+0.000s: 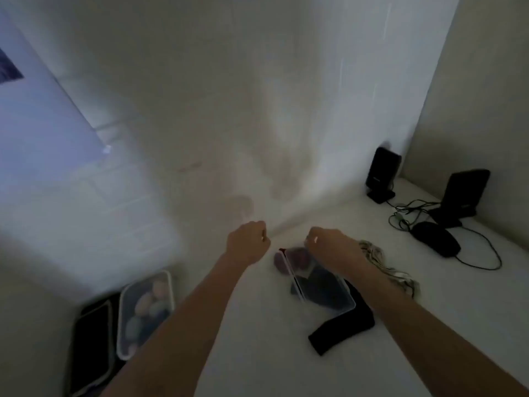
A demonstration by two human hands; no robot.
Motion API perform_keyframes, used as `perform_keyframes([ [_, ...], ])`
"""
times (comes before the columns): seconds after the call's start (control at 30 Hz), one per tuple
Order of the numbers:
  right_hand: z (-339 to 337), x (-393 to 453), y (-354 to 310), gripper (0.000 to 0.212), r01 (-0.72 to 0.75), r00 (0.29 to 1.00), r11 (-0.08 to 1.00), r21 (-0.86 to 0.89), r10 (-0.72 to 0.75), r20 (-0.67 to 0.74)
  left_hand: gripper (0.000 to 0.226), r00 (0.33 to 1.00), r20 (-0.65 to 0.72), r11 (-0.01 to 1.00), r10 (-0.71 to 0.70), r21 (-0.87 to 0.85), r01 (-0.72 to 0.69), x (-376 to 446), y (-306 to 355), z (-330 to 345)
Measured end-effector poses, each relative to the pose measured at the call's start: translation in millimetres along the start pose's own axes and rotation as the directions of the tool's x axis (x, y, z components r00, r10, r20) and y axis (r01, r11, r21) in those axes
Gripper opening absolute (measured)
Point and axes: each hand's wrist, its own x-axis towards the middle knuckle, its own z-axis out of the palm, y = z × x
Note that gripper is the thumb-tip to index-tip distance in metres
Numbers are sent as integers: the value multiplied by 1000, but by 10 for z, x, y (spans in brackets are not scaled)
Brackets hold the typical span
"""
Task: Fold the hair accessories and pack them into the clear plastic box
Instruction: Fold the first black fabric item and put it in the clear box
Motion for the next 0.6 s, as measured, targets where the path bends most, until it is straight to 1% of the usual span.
perform_keyframes([
  [0.03,82,-31,55,27,-5,999,1000,-13,5,34,18,1000,25,1000,-1,-1,1,28,-37,117],
  [0.1,277,-59,155,24,31,998,999,43,-34,61,21,999,36,996,-17,-91,20,92,-127,352],
  [0.17,480,-104,183,22,62,992,987,152,-77,98,16,996,58,938,-62,-336,78,133,-209,526],
  [0.2,591,-110,191,21,85,990,977,195,-105,95,12,995,70,898,-72,-430,96,148,-240,585],
  [0.23,678,-108,186,20,108,987,971,214,-130,93,8,996,71,868,-59,-489,86,179,-292,647],
  [0.27,765,-103,177,20,150,982,965,215,-170,77,9,998,54,846,-45,-529,66,190,-338,695],
  [0.3,851,-97,174,20,179,978,964,198,-196,68,17,998,30,807,-51,-588,59,206,-405,765],
  [0.33,938,-83,179,19,216,974,959,185,-225,33,23,997,4,754,-82,-653,64,203,-444,813],
  [0.4,1055,-49,167,19,268,963,950,161,-264,-45,25,989,-38,631,-146,-773,64,190,-489,901],
  [0.43,1094,-32,161,19,284,958,947,149,-275,-80,26,985,-58,587,-162,-808,48,179,-499,935],
  [0.53,1203,-8,152,21,351,928,932,85,-335,-163,35,980,-123,514,-157,-857,-25,110,-532,1005],
  [0.6,1249,2,138,21,395,904,916,63,-376,-206,38,970,-156,470,-186,-881,-52,42,-578,1056],
])
